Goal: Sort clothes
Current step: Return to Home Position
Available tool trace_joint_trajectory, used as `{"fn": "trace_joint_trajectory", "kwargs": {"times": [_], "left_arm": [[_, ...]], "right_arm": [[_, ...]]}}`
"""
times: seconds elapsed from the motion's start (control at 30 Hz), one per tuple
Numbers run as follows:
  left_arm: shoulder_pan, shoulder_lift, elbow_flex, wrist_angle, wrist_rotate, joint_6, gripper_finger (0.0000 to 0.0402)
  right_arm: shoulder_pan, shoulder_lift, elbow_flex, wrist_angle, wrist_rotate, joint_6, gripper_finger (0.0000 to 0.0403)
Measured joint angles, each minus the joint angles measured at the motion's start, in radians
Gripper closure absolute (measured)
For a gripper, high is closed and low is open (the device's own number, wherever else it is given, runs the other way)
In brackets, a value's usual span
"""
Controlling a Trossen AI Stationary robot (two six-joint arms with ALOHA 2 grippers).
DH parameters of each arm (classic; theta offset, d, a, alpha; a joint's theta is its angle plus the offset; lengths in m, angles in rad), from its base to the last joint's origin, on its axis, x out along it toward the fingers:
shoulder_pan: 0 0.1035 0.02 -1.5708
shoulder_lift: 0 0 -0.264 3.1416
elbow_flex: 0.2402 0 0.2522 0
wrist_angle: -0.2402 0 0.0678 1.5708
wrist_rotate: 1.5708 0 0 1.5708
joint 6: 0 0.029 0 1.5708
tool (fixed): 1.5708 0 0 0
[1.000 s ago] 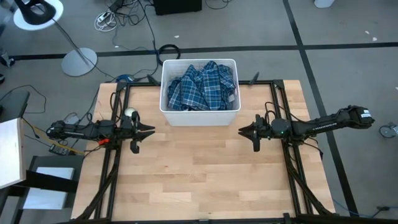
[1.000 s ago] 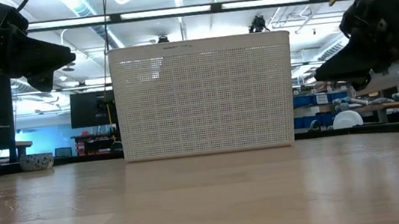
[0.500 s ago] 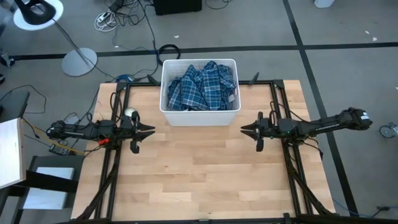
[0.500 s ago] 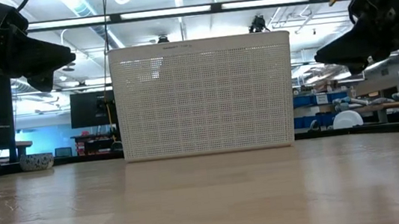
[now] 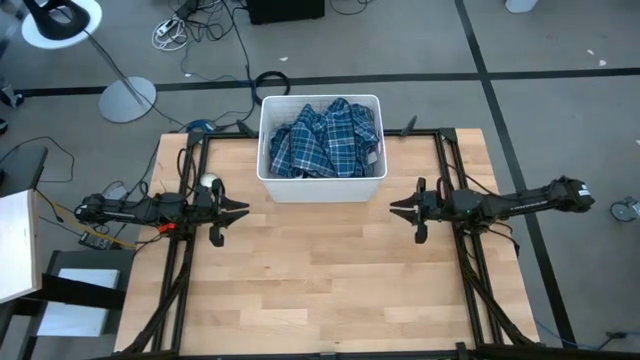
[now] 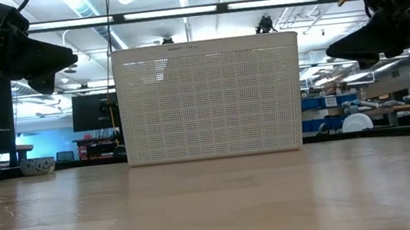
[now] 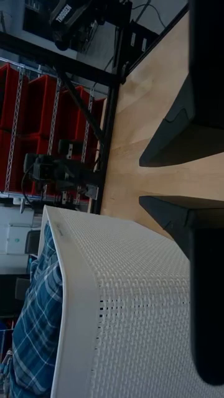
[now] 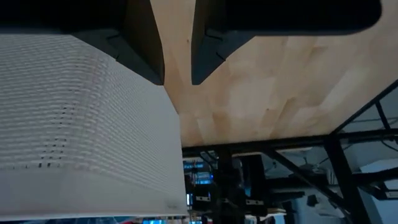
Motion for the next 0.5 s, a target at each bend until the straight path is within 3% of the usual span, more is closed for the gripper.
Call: {"fn": "trace_joint_trajectory", "kwargs": {"times": [0.5], "left_arm": [[0.0, 0.0, 0.0, 0.0, 0.0, 0.0, 0.0312]], "right_arm": [[0.0, -0.183, -0.001, -0.155, 0.002, 0.014, 0.0319]]}}
